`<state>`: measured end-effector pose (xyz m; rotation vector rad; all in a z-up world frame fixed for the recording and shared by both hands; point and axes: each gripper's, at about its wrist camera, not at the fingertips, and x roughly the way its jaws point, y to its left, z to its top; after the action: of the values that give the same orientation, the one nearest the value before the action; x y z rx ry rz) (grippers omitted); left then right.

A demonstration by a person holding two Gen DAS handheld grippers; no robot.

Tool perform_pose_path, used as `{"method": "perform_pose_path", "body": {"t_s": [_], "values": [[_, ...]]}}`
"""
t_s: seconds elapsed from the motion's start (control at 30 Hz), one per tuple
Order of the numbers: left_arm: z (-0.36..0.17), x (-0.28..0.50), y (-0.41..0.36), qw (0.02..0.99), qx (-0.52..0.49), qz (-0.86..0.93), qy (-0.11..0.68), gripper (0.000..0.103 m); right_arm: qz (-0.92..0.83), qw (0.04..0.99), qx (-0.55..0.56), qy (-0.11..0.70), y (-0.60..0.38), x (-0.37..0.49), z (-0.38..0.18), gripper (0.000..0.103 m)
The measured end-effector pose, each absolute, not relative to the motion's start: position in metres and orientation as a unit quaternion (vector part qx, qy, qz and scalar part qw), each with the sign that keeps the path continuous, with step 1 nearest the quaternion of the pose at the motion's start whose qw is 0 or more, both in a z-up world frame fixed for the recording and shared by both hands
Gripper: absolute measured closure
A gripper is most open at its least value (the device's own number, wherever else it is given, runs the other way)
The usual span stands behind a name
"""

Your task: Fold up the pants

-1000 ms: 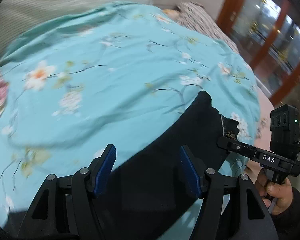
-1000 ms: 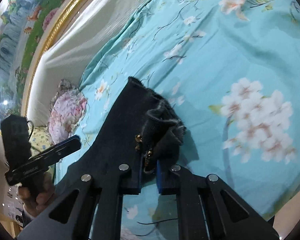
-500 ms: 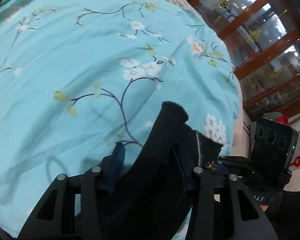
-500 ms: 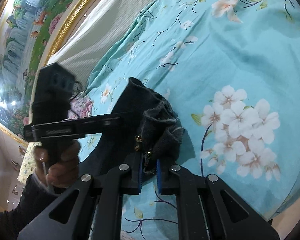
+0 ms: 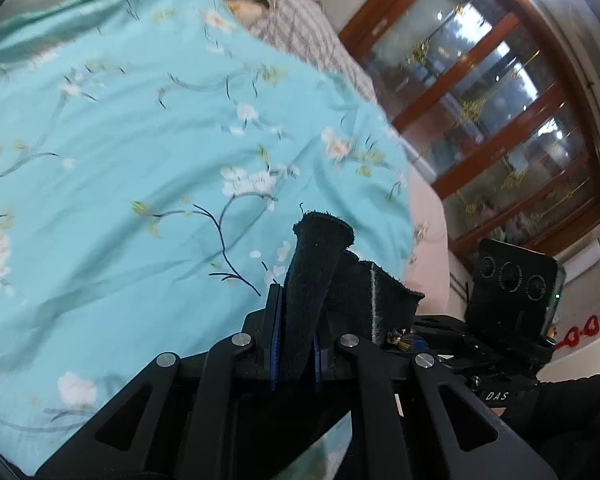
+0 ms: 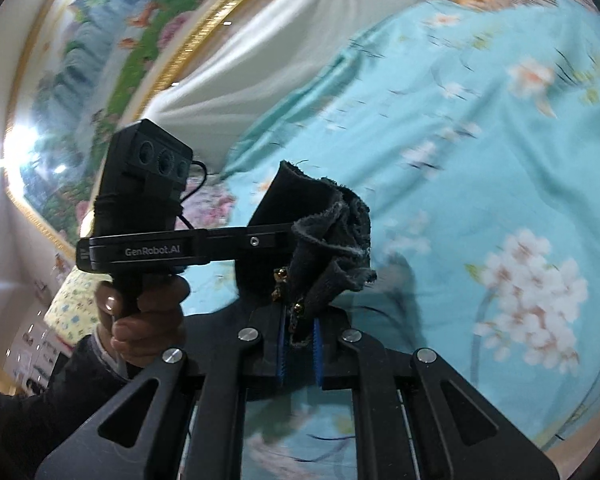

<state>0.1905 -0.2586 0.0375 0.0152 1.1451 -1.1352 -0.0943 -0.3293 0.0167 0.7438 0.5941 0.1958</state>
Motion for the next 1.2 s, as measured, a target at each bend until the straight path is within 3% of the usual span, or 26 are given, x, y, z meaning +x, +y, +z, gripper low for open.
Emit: {"method": "perform_pose_path", "body": {"t_s": [0.47,1.2], "values": [[0.080,0.155,-0.133,0.749,-0.053,-0.471,0.463,0.092,0.223,0.880,0.319,0.273,-0.257,-0.066,0.048,0.091],[-0.011,0.142,-0.023,0.768,-0.147,-0.366,0.505,0.095,0.272,0.849,0.256,0.374,-0.163,-0.021,-0.002,0.088]]}}
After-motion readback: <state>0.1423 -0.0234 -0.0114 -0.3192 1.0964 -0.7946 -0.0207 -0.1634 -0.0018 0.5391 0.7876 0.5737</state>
